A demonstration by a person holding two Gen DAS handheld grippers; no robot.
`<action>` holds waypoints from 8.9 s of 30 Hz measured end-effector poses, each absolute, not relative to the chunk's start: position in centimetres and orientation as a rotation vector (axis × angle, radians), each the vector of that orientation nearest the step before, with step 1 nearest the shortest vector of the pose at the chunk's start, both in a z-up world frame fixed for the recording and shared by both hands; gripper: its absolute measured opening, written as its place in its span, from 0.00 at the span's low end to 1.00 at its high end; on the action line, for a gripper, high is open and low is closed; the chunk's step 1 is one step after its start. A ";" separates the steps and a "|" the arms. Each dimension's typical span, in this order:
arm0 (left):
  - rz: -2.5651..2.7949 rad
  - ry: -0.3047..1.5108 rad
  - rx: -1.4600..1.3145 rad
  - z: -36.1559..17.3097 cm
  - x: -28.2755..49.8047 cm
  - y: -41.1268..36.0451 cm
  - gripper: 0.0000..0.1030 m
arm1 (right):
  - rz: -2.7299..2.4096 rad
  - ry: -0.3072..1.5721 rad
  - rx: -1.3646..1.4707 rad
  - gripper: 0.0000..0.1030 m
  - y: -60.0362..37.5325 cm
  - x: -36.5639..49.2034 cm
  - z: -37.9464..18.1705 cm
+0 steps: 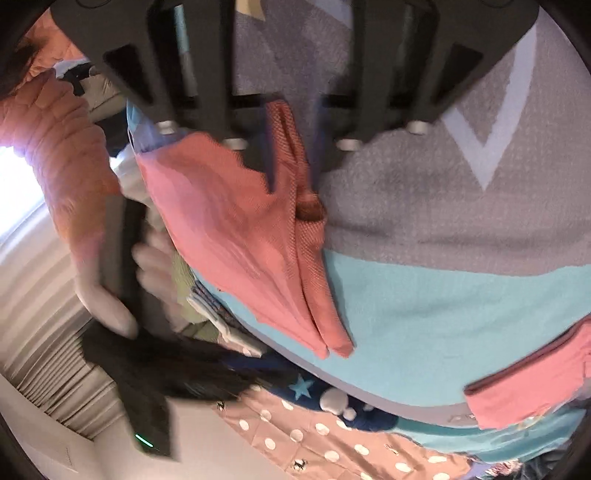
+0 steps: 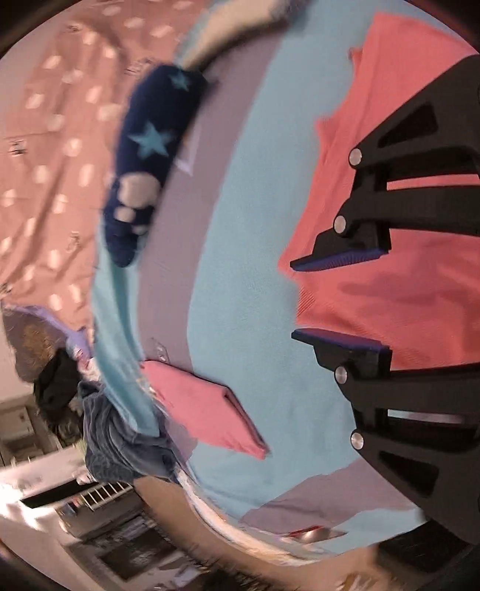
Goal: Fold small clothes
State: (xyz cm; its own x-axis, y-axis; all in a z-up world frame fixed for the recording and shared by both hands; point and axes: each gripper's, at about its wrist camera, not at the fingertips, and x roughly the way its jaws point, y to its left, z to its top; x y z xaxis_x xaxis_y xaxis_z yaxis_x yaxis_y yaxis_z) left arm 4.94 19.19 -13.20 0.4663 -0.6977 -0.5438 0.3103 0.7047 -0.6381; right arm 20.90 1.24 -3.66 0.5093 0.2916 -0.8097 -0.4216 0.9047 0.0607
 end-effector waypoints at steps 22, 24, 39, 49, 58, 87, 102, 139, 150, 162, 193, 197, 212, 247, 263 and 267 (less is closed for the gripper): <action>-0.446 0.802 -0.406 -11.5 3.1 23.3 0.53 | 0.458 0.782 -0.675 0.55 2.1 -0.6 -10.3; -0.445 0.801 -0.440 -11.5 3.1 24.0 0.59 | 0.413 0.714 -0.767 0.57 3.3 -1.0 -11.1; -0.501 0.808 -0.562 -12.6 7.0 23.8 0.69 | 0.289 0.574 -0.886 0.50 8.0 1.2 -13.4; -0.749 0.929 -0.564 -13.0 15.0 18.0 0.72 | 0.299 0.562 -0.905 0.22 8.4 0.5 -13.6; -0.805 0.986 -0.521 -13.3 19.5 14.1 0.72 | 0.262 0.612 -0.817 0.39 6.9 1.6 -13.1; -0.750 0.992 -0.462 -9.4 20.2 10.9 0.18 | 0.305 0.592 -0.406 0.07 1.7 1.3 -7.5; -0.724 0.970 -0.341 -4.5 19.2 3.5 0.16 | 0.251 0.549 -0.108 0.06 -7.5 0.1 -4.8; -0.659 1.119 0.075 -6.8 15.9 -23.4 0.15 | 0.072 0.616 0.454 0.06 -28.3 -6.5 -9.2; -0.738 1.032 0.116 -4.4 13.8 -25.3 0.24 | 0.098 0.682 0.505 0.07 -29.2 -7.1 -10.6; -0.763 0.865 0.192 -0.8 6.3 -16.3 0.54 | 0.131 0.688 0.539 0.27 -31.7 -9.3 -10.7; -0.508 0.863 0.389 -10.0 -2.8 -6.9 0.66 | -0.009 0.813 0.501 0.00 -35.8 -7.1 -10.8; -0.510 0.863 0.374 -9.7 -3.0 -6.9 0.66 | 0.070 0.741 0.538 0.03 -35.6 -8.0 -9.6; -0.513 0.909 0.279 -10.3 -1.5 -6.8 0.67 | 0.177 0.846 0.569 0.02 -33.8 -5.2 -10.4; -0.709 0.867 0.192 -7.3 1.6 -9.6 0.38 | 0.161 0.801 0.355 0.05 -31.3 0.7 -7.8; -0.588 0.970 0.012 -11.5 11.2 -9.1 0.64 | 0.198 0.875 0.442 0.03 -32.2 8.0 -11.8; -0.584 0.966 0.026 -10.9 11.1 -9.4 0.64 | 0.208 0.860 0.474 0.11 -32.8 6.7 -10.3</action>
